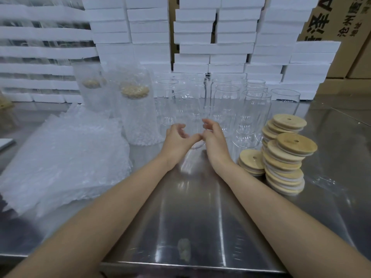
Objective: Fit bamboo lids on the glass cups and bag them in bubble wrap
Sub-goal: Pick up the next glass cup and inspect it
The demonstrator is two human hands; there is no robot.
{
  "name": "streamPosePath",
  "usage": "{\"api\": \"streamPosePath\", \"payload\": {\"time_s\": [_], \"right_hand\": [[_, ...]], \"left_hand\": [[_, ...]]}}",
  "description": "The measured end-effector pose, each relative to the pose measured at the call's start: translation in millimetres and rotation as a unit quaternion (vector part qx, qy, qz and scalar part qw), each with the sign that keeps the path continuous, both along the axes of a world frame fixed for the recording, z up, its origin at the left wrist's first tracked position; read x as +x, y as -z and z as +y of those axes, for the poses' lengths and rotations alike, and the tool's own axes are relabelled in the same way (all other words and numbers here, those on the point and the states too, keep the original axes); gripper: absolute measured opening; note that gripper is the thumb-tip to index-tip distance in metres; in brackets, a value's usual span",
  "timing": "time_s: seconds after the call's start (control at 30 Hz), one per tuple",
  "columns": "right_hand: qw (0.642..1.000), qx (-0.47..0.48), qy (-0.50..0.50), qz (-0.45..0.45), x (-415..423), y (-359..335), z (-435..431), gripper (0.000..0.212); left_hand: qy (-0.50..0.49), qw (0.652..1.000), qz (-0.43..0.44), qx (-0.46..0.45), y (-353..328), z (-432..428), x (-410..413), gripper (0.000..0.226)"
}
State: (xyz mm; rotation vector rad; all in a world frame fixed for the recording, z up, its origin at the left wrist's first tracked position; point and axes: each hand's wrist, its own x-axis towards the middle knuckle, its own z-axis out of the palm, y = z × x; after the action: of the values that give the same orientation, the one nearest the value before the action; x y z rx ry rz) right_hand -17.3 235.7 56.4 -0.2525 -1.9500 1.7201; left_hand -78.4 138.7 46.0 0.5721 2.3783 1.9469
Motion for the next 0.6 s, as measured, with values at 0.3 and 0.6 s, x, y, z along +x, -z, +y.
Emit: {"api": "streamPosePath", "payload": {"time_s": [0.3,0.6], "right_hand": [[0.983,-0.143,-0.112,-0.006,-3.4,-3.7,-2.9,0.023],[0.975,-0.152,-0.160,-0.015,-2.6,-3.9,-3.5,0.025]], "left_hand": [[0.174,0.948,-0.137,0.227,-3.9,-20.8,5.8,0.062],[0.163,0.951,-0.173,0.195,-15.7,-16.5,-8.1,0.048]]}}
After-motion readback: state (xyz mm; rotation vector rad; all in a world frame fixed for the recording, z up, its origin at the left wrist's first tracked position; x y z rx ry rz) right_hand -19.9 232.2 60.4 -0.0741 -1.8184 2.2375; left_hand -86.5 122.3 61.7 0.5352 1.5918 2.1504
